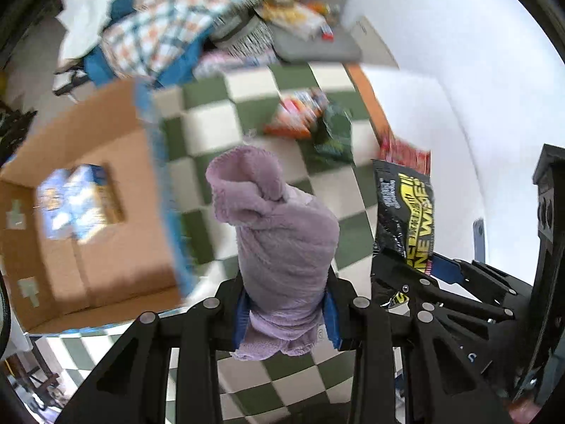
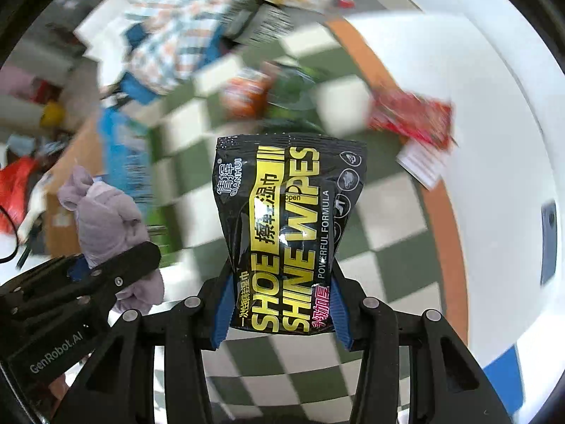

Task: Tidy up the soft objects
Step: 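Carry the sock and wipes pouch into the box and open both tools, then move both tools back from the box toward the remaining snack bags, then grasp the panda snack bag with the left tool while the right grasps the green pouch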

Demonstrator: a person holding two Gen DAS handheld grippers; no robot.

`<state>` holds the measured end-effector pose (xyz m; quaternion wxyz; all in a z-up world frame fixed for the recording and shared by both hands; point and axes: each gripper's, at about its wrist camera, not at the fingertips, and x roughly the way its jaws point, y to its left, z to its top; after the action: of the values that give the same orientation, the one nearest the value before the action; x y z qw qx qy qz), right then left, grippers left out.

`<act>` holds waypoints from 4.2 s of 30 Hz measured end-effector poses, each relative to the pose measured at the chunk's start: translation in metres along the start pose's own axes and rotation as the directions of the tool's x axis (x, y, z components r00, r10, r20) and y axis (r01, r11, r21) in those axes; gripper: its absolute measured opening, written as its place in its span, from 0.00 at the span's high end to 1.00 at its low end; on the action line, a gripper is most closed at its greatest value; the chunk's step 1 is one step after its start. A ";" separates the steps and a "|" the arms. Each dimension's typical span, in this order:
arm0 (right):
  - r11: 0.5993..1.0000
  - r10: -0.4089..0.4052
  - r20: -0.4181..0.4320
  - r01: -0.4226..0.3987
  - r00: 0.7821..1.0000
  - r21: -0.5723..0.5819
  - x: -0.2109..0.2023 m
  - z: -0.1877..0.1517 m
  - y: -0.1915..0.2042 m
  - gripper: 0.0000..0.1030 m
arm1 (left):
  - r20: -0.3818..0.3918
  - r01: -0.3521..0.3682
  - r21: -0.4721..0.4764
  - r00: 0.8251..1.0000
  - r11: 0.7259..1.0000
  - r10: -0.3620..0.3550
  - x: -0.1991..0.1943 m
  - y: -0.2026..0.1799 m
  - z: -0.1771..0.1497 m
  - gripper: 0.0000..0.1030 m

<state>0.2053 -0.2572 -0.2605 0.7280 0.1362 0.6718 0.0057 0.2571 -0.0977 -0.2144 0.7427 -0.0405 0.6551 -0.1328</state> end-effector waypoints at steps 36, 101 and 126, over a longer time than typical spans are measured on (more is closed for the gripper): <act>0.917 -0.117 -0.123 0.060 0.986 -0.394 0.146 0.120 0.317 0.52 | -0.206 -0.287 -0.379 0.953 0.880 0.223 0.043 0.339 0.045 0.67; 0.909 0.085 0.128 -0.025 0.988 -0.416 -0.045 -0.056 0.266 0.00 | 0.208 -0.210 -0.333 0.935 0.919 0.288 -0.143 0.215 -0.117 0.04; 0.988 0.018 0.033 -0.023 0.999 0.153 0.031 0.132 -0.034 0.00 | -0.022 -0.226 0.109 0.973 0.968 0.229 0.045 0.008 0.130 0.04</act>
<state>0.3317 -0.3088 -0.2894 0.7258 0.1987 0.6573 -0.0405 0.3913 -0.1157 -0.2419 0.7426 0.0764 0.6603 -0.0818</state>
